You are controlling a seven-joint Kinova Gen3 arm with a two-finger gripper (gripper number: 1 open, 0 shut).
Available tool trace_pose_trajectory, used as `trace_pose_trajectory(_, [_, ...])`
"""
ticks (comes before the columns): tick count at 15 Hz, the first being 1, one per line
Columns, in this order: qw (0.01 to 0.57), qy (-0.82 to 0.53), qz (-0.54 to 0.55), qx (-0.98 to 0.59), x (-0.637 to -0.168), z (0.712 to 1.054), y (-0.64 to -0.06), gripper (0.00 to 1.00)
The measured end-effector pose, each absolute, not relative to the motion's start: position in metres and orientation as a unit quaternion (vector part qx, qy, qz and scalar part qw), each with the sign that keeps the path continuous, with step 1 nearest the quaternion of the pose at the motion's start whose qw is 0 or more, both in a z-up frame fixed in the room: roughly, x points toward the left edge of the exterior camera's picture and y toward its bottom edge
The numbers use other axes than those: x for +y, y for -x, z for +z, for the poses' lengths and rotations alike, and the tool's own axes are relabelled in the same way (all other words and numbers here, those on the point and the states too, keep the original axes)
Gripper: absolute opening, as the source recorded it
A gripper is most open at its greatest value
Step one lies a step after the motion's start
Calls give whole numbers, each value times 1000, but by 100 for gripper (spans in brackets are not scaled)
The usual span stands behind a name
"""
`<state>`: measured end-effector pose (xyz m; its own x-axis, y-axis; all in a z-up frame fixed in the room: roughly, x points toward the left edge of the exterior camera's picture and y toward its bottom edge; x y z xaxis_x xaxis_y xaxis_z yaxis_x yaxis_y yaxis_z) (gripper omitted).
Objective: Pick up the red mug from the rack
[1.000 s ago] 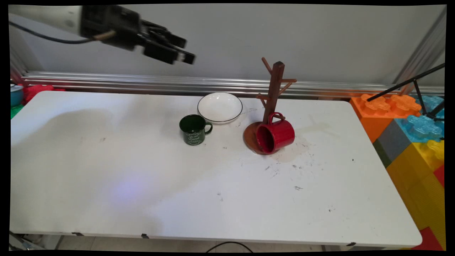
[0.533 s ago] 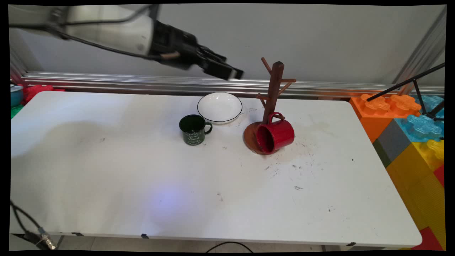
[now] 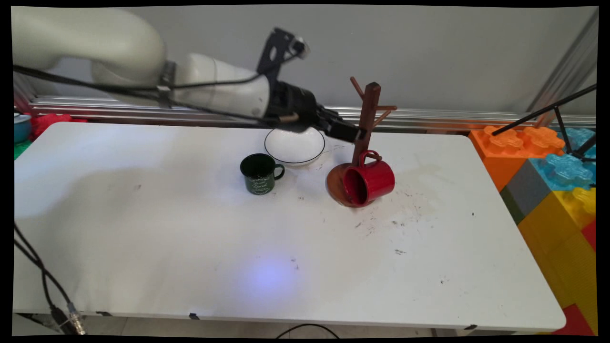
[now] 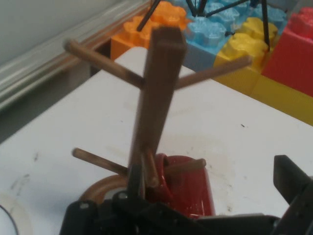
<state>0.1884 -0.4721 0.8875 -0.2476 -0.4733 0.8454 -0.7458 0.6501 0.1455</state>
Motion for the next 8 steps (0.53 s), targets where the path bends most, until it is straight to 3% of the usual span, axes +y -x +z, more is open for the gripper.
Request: trace_pose_trajectory(8, [465, -416, 129, -771, -459, 836, -153, 100])
